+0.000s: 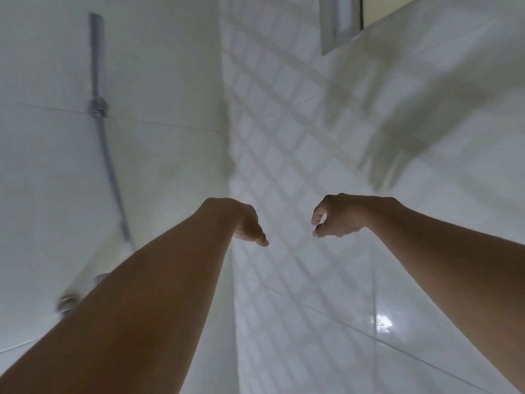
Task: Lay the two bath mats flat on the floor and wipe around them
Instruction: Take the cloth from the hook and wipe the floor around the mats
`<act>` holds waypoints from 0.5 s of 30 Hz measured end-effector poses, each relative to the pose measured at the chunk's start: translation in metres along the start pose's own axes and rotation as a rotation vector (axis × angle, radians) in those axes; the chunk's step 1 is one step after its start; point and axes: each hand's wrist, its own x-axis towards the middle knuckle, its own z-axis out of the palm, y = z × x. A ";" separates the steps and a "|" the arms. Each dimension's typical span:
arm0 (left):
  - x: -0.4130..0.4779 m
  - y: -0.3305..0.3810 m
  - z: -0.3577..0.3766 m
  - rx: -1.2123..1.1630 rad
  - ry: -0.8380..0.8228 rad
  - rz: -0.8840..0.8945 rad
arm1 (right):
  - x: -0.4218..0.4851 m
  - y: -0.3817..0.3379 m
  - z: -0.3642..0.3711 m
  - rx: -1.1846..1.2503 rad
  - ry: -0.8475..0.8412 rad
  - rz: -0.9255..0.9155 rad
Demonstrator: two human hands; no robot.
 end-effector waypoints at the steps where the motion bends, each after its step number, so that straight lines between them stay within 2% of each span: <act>1: 0.007 0.013 -0.001 0.000 -0.023 0.054 | -0.006 0.007 -0.003 -0.011 0.008 0.047; 8: -0.002 0.139 -0.027 -0.060 -0.018 0.489 | -0.115 0.067 -0.030 -0.156 -0.009 0.414; 15: -0.142 0.289 -0.047 -0.137 0.054 1.078 | -0.333 0.106 -0.077 -0.283 0.014 0.948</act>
